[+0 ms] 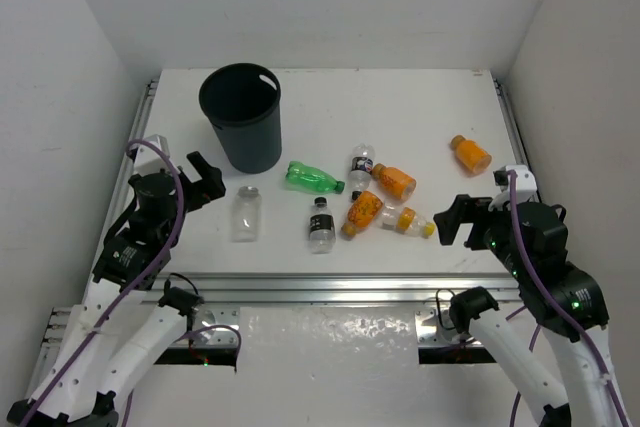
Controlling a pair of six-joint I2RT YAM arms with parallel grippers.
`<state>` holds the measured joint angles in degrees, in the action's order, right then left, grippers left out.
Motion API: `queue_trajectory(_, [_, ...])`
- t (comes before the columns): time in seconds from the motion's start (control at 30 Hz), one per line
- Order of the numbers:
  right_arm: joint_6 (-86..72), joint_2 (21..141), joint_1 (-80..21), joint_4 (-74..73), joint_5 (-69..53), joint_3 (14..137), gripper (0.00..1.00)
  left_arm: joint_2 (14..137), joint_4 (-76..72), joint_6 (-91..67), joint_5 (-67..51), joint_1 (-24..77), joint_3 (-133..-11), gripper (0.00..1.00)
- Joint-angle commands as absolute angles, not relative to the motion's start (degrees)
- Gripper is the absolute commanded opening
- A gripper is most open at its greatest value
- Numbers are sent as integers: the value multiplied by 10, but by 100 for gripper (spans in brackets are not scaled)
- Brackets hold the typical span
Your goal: Put the plastic bottles in the bin
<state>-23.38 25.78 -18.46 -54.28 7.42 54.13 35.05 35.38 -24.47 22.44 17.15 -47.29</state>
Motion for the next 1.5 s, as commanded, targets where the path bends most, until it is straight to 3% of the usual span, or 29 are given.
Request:
queue_trajectory(0.0, [-240, 260, -183, -515, 78, 536, 99, 356, 332, -244, 225, 168, -476, 100])
queue_trajectory(0.3, [-213, 286, -183, -491, -32, 518, 99, 361, 330, -243, 220, 167, -475, 100])
queue_trajectory(0.43, [-201, 431, -183, -510, -79, 540, 99, 373, 328, -240, 209, 160, -475, 100])
queue_trajectory(0.57, [-230, 557, -196, -466, -27, 558, 99, 381, 326, -238, 202, 149, -475, 100])
queue_trajectory(0.67, [-163, 627, -222, -410, 59, 538, 99, 381, 326, -237, 200, 150, -474, 100])
queue_trajectory(0.83, [-30, 745, -222, -375, 73, 546, 99, 392, 319, -233, 192, 149, -471, 100])
queue_trajectory(1.1, [162, 795, -220, -146, -80, 432, 99, 425, 320, -227, 178, 148, -475, 100])
queue_trajectory(1.3, [192, 873, -211, -159, -91, 431, 98, 423, 318, -226, 177, 148, -474, 100])
queue_trajectory(1.4, [181, 899, -212, -164, -62, 432, 91, 427, 317, -225, 175, 148, -474, 100])
queue_trajectory(1.47, [171, 903, -211, -184, -55, 444, 79, 429, 318, -224, 174, 148, -474, 100])
